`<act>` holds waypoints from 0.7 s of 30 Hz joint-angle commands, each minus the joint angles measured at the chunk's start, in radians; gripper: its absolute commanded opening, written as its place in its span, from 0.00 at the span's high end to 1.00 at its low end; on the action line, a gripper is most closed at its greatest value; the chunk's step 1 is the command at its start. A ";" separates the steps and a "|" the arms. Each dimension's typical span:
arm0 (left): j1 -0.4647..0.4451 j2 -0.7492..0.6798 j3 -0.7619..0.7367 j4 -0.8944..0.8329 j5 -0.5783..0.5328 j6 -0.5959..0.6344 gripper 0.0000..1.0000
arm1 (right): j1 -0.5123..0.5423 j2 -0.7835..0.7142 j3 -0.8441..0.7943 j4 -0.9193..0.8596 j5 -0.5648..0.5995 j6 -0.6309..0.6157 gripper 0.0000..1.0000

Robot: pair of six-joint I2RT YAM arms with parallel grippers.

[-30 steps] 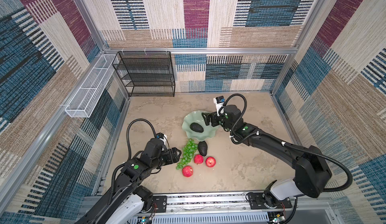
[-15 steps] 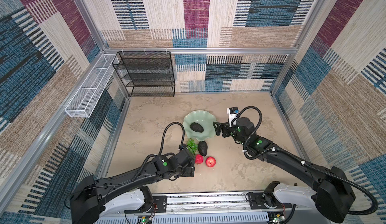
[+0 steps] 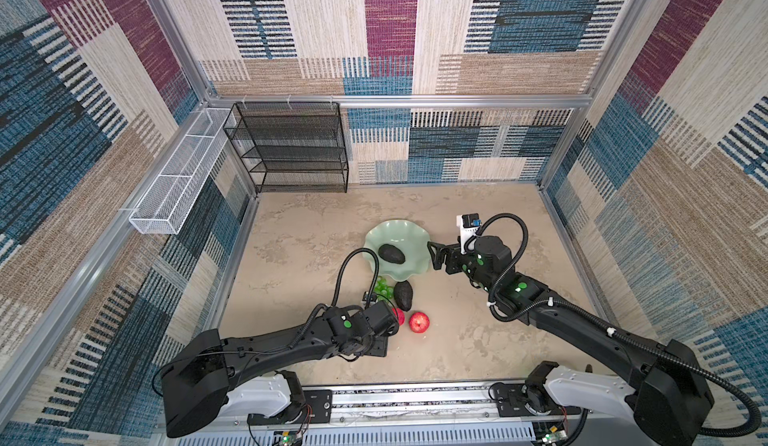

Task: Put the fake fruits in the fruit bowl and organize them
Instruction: 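Grasp the red apple nearest the robot with the left gripper, then drop the apple into the bowl with the left gripper while the right arm approaches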

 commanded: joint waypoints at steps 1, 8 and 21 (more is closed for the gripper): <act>-0.001 0.010 0.000 0.008 -0.033 -0.008 0.41 | -0.001 -0.015 -0.005 0.013 0.016 0.007 0.00; -0.002 -0.042 0.059 0.009 -0.020 0.042 0.49 | -0.002 -0.055 -0.021 0.001 0.028 0.013 0.00; 0.218 0.063 0.363 0.287 0.031 0.385 0.48 | -0.002 -0.234 -0.093 -0.093 0.069 0.066 0.00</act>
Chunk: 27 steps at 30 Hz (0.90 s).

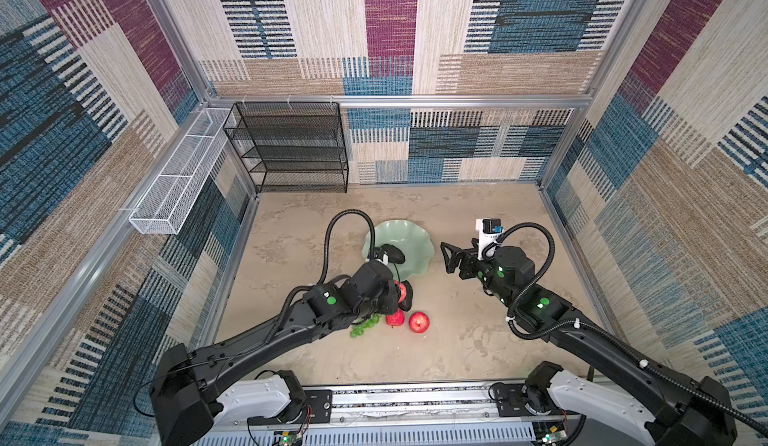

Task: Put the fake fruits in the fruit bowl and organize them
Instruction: 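Drop the apple into the bowl with the left gripper while the right arm approaches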

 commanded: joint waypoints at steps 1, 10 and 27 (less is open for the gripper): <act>0.059 0.118 0.108 0.143 0.050 0.162 0.48 | -0.001 -0.025 -0.020 -0.045 0.023 0.034 0.00; 0.158 0.544 0.426 0.168 0.142 0.243 0.48 | -0.001 -0.059 -0.096 -0.088 0.005 0.079 0.00; 0.195 0.862 0.624 0.071 0.127 0.200 0.48 | 0.004 -0.019 -0.172 -0.140 -0.130 0.149 0.06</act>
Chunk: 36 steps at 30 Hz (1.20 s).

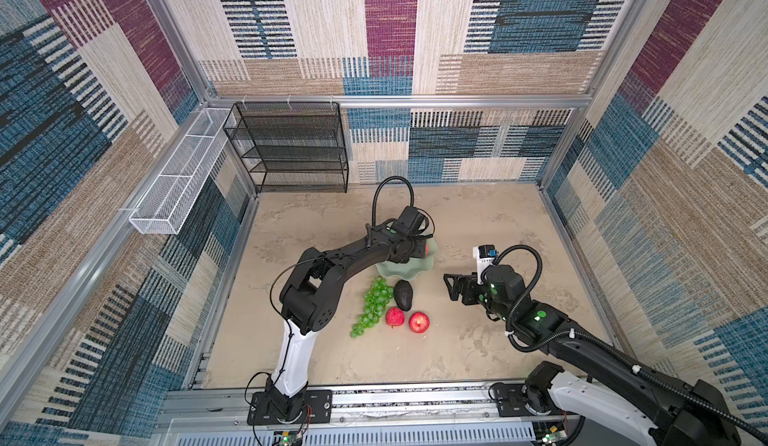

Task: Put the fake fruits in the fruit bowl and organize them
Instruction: 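Drop the apple into the bowl with the left gripper while the right arm approaches, then grasp the red apple beside the avocado with the right gripper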

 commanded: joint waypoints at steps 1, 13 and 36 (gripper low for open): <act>0.001 0.007 0.014 -0.030 -0.001 -0.011 0.48 | 0.005 0.010 -0.009 0.000 -0.047 0.016 0.06; 0.005 -0.067 0.002 -0.032 -0.003 -0.008 0.28 | 0.151 0.102 -0.006 0.012 -0.040 0.052 0.08; 0.149 -1.190 -0.883 0.169 -0.457 -0.174 0.22 | 0.369 0.441 0.022 0.154 -0.012 0.167 0.46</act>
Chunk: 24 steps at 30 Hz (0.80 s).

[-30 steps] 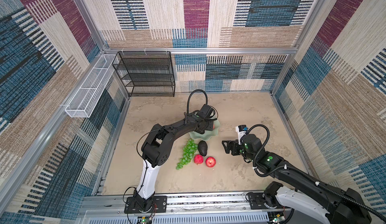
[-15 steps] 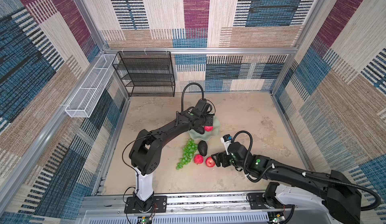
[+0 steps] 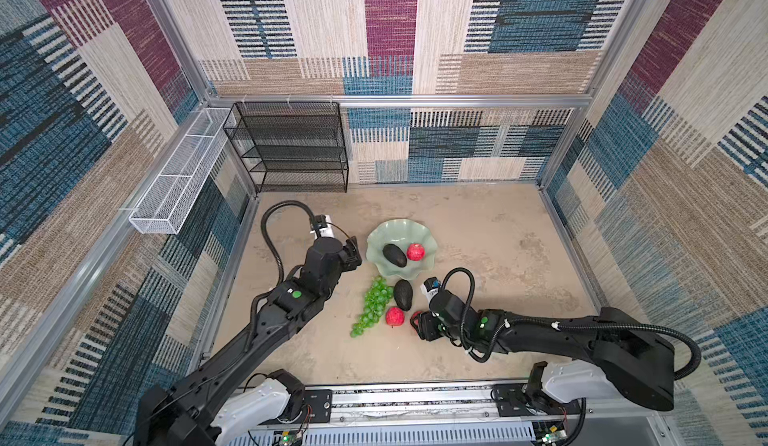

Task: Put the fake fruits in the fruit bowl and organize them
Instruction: 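Grasp the red apple beside the avocado with the right gripper, then place the apple in the bowl with the right gripper while the left arm draws back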

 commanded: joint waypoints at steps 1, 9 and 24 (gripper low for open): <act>0.022 -0.102 -0.085 -0.032 -0.060 -0.086 0.22 | 0.004 -0.025 -0.008 -0.001 0.034 0.021 0.48; 0.053 -0.208 -0.188 -0.075 -0.056 -0.151 0.22 | 0.002 -0.273 0.082 -0.226 0.210 -0.023 0.50; 0.059 -0.282 -0.202 -0.206 0.058 -0.184 0.22 | -0.172 0.315 0.549 0.026 0.070 -0.391 0.50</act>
